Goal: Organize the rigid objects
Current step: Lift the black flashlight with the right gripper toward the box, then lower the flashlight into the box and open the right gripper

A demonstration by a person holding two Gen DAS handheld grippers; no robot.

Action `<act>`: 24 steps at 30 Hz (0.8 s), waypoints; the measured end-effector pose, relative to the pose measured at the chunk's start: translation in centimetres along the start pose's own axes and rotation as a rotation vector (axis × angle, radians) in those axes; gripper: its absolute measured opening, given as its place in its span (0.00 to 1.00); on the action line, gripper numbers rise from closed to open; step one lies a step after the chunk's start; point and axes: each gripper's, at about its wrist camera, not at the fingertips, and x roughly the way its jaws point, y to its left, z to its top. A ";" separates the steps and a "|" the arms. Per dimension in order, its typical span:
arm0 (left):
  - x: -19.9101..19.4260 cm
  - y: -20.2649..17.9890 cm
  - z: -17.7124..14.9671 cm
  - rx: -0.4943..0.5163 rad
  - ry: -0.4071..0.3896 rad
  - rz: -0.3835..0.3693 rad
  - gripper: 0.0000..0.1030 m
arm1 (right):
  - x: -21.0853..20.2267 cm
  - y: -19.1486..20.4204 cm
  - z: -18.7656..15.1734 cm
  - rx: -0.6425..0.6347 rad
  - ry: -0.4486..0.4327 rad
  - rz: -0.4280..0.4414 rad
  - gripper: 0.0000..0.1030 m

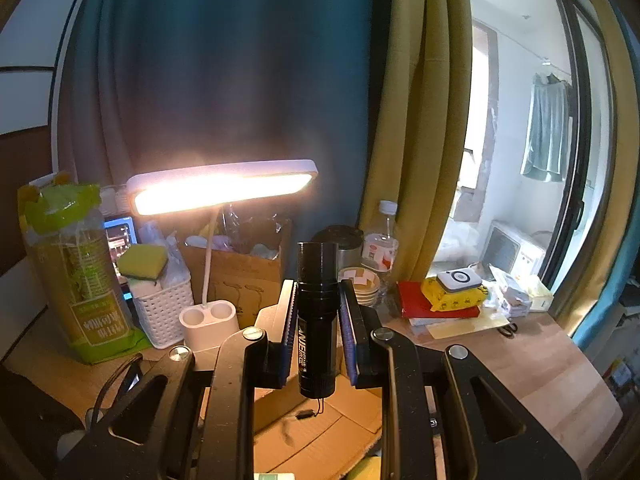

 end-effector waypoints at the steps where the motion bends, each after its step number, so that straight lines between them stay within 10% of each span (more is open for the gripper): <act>1: 0.0 0.1 0.0 0.000 0.000 0.000 0.08 | 0.3 0.0 -0.2 0.001 0.008 0.004 0.21; 24: 0.1 0.2 0.0 -0.002 -0.002 -0.001 0.07 | 7.7 0.5 -11.4 0.069 0.342 0.122 0.21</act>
